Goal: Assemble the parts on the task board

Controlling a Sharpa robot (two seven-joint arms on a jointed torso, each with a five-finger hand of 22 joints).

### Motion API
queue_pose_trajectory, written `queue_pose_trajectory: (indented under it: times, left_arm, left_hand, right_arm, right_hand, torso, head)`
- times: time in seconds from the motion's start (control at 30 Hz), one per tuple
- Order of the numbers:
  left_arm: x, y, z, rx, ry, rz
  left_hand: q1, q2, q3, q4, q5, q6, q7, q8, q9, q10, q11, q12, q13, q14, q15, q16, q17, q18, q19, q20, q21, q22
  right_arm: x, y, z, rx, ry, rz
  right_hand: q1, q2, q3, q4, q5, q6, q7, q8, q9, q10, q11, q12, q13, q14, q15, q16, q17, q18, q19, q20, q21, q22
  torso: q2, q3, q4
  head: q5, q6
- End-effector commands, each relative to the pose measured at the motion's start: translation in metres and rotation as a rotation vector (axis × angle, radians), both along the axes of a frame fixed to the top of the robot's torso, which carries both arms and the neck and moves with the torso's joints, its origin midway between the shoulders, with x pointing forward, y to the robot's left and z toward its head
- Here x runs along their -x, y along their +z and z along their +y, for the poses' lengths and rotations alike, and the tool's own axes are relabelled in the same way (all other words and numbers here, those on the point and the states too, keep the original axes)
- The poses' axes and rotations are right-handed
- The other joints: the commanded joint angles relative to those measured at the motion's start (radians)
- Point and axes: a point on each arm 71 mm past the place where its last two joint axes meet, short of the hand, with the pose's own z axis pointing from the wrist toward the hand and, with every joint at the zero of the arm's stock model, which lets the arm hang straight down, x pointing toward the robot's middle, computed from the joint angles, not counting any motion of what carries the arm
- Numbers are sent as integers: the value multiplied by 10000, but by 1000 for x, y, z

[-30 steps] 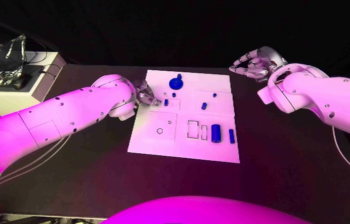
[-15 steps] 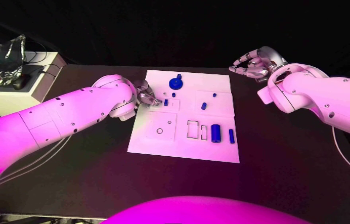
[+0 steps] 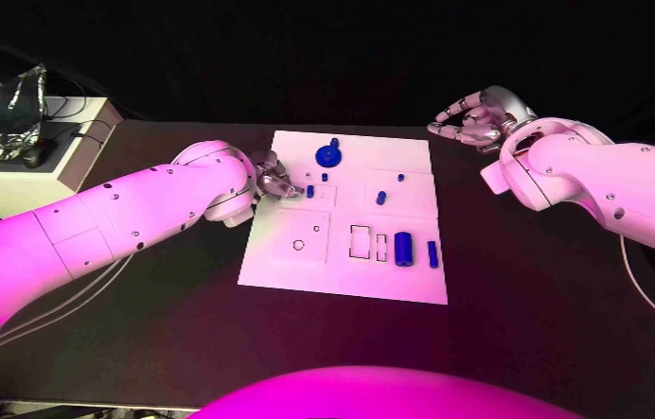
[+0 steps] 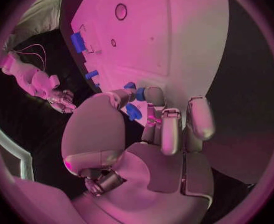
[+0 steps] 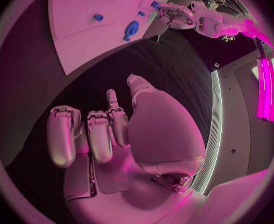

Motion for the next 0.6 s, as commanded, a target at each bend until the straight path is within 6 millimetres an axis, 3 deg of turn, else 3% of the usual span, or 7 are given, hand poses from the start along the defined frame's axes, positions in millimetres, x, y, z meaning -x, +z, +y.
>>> queue_pose_trajectory:
  times: [0.03, 0.37, 0.6]
  left_arm:
    - [0, 0, 0, 10, 19, 10]
    - [0, 1, 2, -25, 38, 11]
    - [0, 3, 2, 122, 58, 100]
  left_hand:
    - [-96, -31, -54, 9, 30, 13, 23, -47, 5, 12, -4, 34, -15, 670, -21, -8, 1166, -139, 77, -14, -14, 4]
    - [-126, -35, -113, 8, 31, 15, 23, -46, -1, 2, -4, 23, -36, 668, -22, -11, 1159, -139, 79, -13, -14, 6]
    - [-334, -4, -653, 20, 51, -54, 68, -53, -37, -137, 39, -62, -177, 613, 15, -75, 1016, -112, -23, 13, -104, -118]
  right_arm:
    - [0, 1, 1, 71, 150, -94]
    - [0, 1, 1, 74, 136, -94]
    - [0, 1, 0, 75, 135, -92]
  right_hand:
    - [-77, 7, 56, 15, 32, -68, 14, 31, 10, -17, -22, -4, 1170, 784, -41, -33, 1518, 146, 433, -100, -42, 1616]
    - [-77, 7, 56, 15, 32, -68, 14, 31, 10, -17, -22, -4, 1170, 784, -41, -33, 1518, 146, 433, -100, -42, 1616]
    - [-77, 7, 56, 15, 32, -68, 14, 31, 10, -17, -22, -4, 1170, 784, -41, -33, 1518, 146, 433, -100, -42, 1616]
  torso:
    - [8, -2, -3]
    - [8, -1, 0]
    - [8, 1, 2]
  head:
    - [-9, -7]
    - [-32, -20]
    - [-52, -43]
